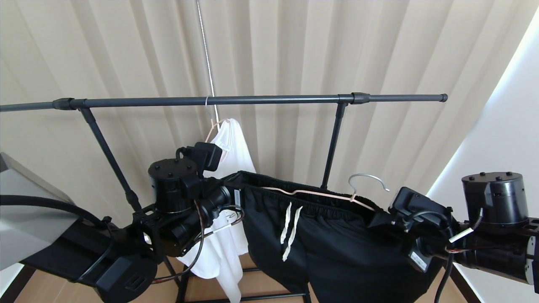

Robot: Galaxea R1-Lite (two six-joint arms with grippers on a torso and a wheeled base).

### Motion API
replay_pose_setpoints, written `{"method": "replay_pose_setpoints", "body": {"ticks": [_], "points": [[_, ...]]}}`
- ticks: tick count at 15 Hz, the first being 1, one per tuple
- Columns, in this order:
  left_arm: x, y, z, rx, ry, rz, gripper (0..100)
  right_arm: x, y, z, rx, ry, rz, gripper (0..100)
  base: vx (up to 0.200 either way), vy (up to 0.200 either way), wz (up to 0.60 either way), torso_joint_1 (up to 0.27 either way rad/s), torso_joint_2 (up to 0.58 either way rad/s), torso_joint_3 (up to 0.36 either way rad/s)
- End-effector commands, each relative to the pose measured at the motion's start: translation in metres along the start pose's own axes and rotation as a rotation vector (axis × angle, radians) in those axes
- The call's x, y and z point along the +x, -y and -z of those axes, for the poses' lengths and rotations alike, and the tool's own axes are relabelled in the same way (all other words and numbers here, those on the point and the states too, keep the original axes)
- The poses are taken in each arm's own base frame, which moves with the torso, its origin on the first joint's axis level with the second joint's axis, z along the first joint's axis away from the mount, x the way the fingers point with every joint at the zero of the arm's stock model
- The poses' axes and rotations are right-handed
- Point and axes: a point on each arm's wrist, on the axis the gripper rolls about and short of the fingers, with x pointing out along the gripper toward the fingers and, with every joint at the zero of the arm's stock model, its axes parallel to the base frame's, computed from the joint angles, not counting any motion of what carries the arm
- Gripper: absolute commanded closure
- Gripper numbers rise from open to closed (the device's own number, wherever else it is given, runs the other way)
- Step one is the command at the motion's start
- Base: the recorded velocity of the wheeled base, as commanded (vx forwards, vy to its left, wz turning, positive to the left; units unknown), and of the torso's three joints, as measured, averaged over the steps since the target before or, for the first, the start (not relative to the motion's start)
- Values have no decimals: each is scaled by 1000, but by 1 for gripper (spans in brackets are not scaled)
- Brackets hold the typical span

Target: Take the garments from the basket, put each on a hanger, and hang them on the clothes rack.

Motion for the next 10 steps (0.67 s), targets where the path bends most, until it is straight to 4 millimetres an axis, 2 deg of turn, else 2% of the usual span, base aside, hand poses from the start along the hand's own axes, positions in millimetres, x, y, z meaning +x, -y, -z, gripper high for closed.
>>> {"method": "replay_pose_setpoints", "body": {"ticks": [1,3,5,7,10], "points": [[-3,5,2,8,-9,15,100,12,-4,1,-7,-31,-12,100,0,0,0,0,0,0],[-7,12,8,39,-31,41,100,19,-10,-6,-15,-33,-18,100,0,0,0,0,0,0],[-10,16,12,63,-45,52,100,23,-13,-10,24,-35,-14,100,0,0,0,0,0,0],[-14,23,16,77,-57,78,100,23,-19,-22,116,5,-33,100,0,0,0,0,0,0],[-18,31,19,85,-67,93,100,28,-24,-28,130,47,-22,100,0,0,0,0,0,0]]}}
